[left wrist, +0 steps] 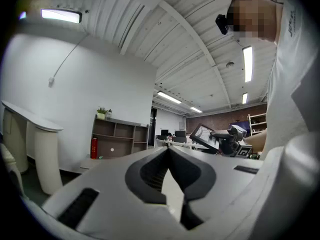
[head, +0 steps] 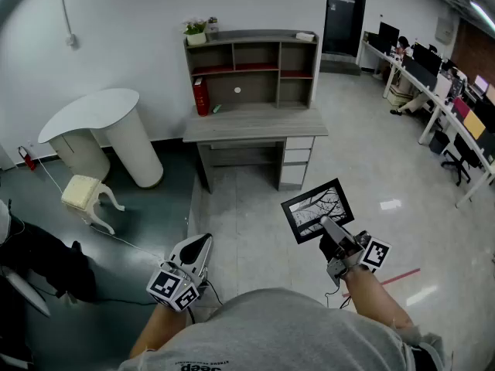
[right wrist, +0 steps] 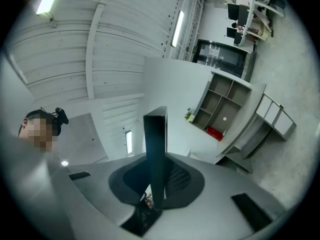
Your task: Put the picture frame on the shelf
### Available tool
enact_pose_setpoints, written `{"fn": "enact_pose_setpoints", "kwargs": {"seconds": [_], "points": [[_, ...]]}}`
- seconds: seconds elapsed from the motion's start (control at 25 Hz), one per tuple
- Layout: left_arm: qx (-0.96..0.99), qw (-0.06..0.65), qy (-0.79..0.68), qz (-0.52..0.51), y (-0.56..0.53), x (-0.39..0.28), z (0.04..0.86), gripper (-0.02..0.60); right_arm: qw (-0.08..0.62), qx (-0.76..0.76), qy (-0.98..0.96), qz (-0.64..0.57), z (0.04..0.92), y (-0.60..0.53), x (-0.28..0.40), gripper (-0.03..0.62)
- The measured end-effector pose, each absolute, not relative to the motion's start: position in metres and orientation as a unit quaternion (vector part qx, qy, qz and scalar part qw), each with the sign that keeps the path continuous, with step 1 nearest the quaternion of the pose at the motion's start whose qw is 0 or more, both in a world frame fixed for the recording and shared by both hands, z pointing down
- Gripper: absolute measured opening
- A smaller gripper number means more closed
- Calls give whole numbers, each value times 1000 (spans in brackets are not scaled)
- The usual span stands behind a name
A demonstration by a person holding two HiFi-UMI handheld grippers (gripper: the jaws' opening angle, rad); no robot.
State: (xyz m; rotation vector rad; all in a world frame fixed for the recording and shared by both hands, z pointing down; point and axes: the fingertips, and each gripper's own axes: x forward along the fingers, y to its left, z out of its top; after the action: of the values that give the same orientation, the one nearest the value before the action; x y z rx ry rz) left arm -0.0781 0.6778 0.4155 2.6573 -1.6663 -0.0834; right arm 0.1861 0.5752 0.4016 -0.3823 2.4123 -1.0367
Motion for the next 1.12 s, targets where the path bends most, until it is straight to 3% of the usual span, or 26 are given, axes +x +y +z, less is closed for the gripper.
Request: {"fn": "enact_pose_setpoints", "kwargs": {"seconds": [0.72,1.12], "points": [[851,9,-525,-25,653,-39,420,18,254,-131,876,-388,403,555,223,44],[858,31,-510,-43,623,75,416,18,268,-135,871,-389,404,538,340,44]]}}
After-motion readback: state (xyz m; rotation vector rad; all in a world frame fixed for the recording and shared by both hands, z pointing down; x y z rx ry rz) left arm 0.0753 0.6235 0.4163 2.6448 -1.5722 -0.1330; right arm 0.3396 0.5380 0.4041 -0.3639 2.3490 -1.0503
